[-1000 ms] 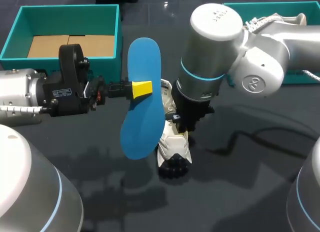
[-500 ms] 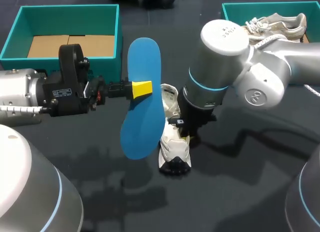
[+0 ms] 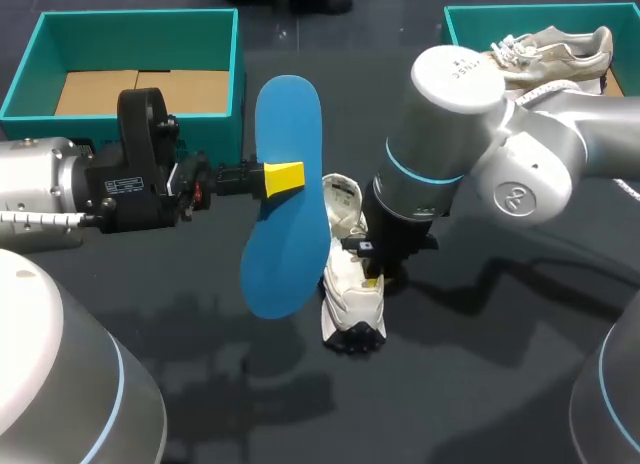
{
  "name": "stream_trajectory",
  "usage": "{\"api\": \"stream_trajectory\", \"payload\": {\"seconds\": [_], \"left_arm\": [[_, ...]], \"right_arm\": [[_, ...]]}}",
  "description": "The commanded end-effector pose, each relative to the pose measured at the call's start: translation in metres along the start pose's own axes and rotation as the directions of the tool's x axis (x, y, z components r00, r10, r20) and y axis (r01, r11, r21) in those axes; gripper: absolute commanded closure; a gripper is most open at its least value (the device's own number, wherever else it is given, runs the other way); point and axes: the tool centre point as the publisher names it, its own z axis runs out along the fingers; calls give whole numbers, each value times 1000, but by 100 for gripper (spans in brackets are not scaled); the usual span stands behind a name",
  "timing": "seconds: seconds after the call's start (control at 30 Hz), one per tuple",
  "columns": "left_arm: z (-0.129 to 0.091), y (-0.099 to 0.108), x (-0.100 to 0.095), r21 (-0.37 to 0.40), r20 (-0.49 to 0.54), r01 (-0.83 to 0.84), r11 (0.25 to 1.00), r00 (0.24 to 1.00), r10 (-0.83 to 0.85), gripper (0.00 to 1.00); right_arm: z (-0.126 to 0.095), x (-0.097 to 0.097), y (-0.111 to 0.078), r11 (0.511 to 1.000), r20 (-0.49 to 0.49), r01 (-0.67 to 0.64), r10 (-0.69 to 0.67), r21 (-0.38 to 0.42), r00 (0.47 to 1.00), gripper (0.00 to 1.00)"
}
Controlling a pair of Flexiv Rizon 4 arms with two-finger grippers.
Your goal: Take the shoe out of the shoebox, open the shoe tongue, remove and reinsert the insole, then place the shoe into the shoebox
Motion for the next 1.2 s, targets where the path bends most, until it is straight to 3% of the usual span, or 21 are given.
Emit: {"api": "stream_trajectory", "payload": {"seconds": [0.03, 0.1, 0.13, 0.17, 0.2, 0.23, 0.37, 0.4, 0.73, 1.1, 1.13, 1.2], "left_arm": [[3, -1, 1, 2, 2, 0, 1000, 1000, 0, 100], [3, -1, 1, 2, 2, 0, 1000, 1000, 0, 100], [3, -1, 1, 2, 2, 0, 1000, 1000, 0, 100], [3, -1, 1, 2, 2, 0, 1000, 1000, 0, 100], [3, -1, 1, 2, 2, 0, 1000, 1000, 0, 100], [3, -1, 1, 2, 2, 0, 1000, 1000, 0, 100], [3, -1, 1, 2, 2, 0, 1000, 1000, 0, 100], [3, -1, 1, 2, 2, 0, 1000, 1000, 0, 100], [3, -1, 1, 2, 2, 0, 1000, 1000, 0, 100], [3, -1, 1, 2, 2, 0, 1000, 1000, 0, 100], [3, -1, 1, 2, 2, 0, 1000, 1000, 0, 100], [3, -1, 1, 2, 2, 0, 1000, 1000, 0, 100]], "right_arm": [[8, 3, 3, 1000, -3, -7, 7, -1, 1000, 100], [8, 4, 3, 1000, -6, -10, 10, 0, 1000, 100], [8, 4, 3, 1000, -9, -11, 11, 2, 1000, 86], [8, 4, 2, 1000, -12, -12, 12, 4, 1000, 61], [7, 5, 2, 1000, -14, -13, 13, 4, 1000, 13], [4, 6, 1, 1000, -18, -15, 15, 1, 1000, 0], [-15, 8, -1, 1000, -44, -13, 13, -16, 999, 0], [-21, 8, -2, 1000, -88, -7, 4, -26, 996, 0], [-83, 3, -4, 1000, -217, 17, -17, -1, 976, 0], [-83, 3, -4, 1000, -217, 17, -17, -1, 976, 0], [-79, 5, -5, 999, -312, 47, -42, 8, 949, 0], [-84, 5, -6, 1000, -341, 26, -23, 3, 940, 0]]}}
